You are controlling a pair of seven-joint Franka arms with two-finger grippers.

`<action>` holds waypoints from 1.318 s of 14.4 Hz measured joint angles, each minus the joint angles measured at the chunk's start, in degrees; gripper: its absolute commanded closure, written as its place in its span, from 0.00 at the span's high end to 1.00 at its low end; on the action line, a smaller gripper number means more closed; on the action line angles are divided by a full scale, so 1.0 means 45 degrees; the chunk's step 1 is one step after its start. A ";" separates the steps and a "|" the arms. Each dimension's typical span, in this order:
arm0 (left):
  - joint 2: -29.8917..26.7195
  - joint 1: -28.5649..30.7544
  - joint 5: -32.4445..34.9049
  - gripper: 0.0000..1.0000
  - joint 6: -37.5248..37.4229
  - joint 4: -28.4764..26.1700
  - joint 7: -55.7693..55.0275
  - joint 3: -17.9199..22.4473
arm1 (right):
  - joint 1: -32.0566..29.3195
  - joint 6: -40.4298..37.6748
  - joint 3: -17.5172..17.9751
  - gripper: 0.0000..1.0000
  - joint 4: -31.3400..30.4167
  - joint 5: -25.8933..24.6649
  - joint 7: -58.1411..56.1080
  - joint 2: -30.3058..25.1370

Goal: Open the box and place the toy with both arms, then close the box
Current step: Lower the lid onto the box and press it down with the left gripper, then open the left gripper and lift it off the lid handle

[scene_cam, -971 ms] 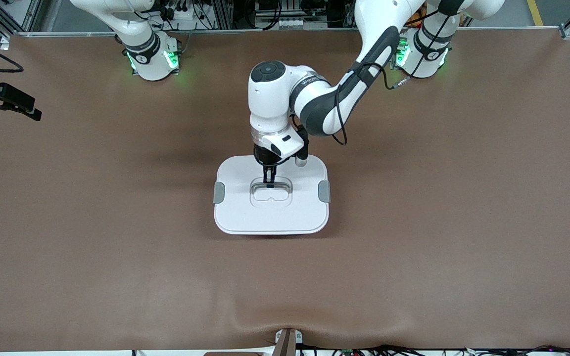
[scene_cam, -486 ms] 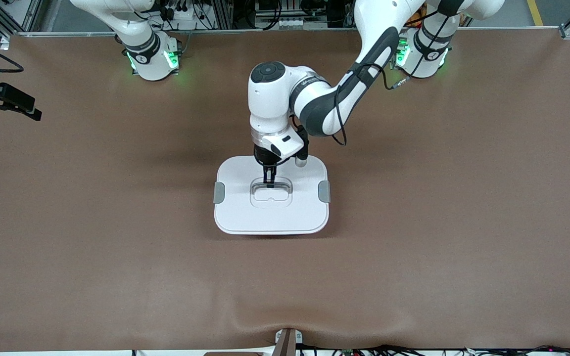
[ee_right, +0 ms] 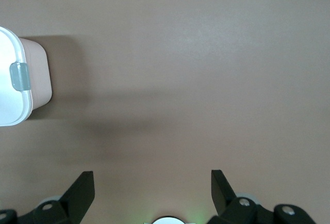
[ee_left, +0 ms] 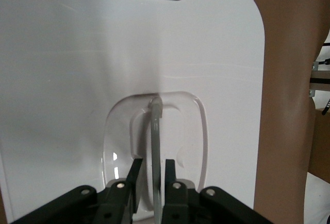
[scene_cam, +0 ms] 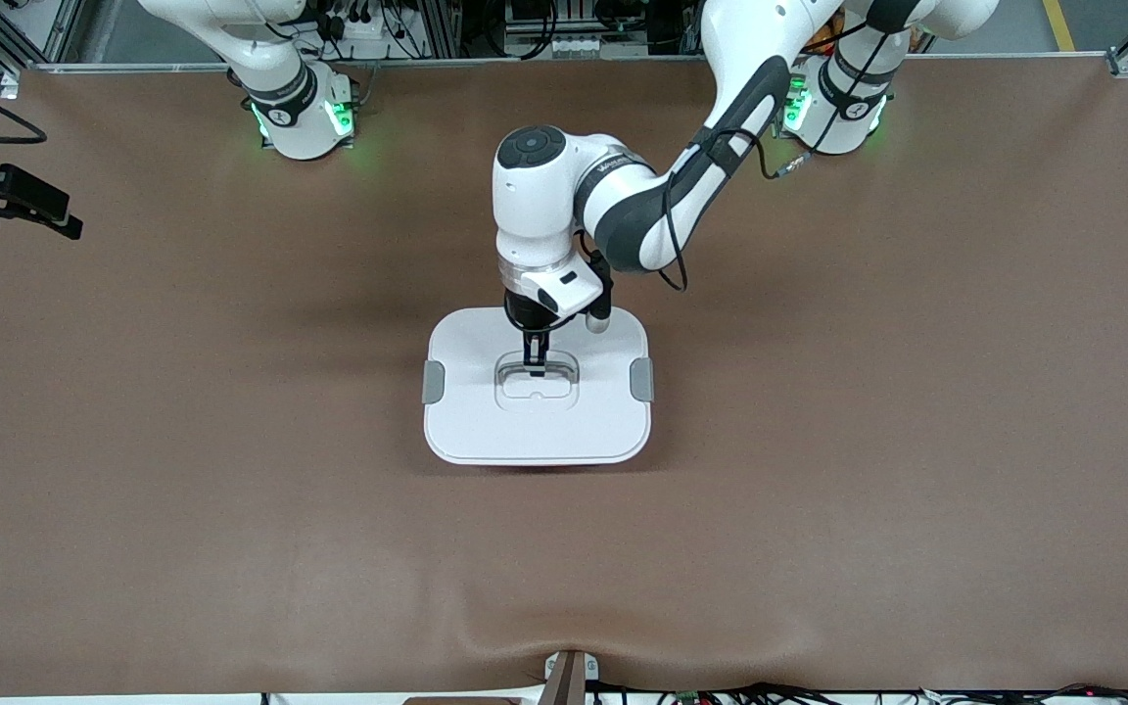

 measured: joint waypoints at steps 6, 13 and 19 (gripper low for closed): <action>-0.0051 0.0010 0.0000 1.00 -0.0002 0.0244 0.0000 0.0019 | 0.0000 0.0000 0.0000 1.00 0.0000 0.0000 0.0000 0.0011; -0.0669 0.0196 0.0000 1.00 -0.0787 0.0350 0.0555 0.0046 | 0.0000 -0.0001 0.0000 1.00 0.0000 0.0000 0.0000 0.0029; -0.2124 0.1381 -0.1002 1.00 -0.2436 0.0406 0.4239 0.0044 | 0.0000 -0.0044 0.0000 1.00 0.0000 0.0000 0.0000 0.0039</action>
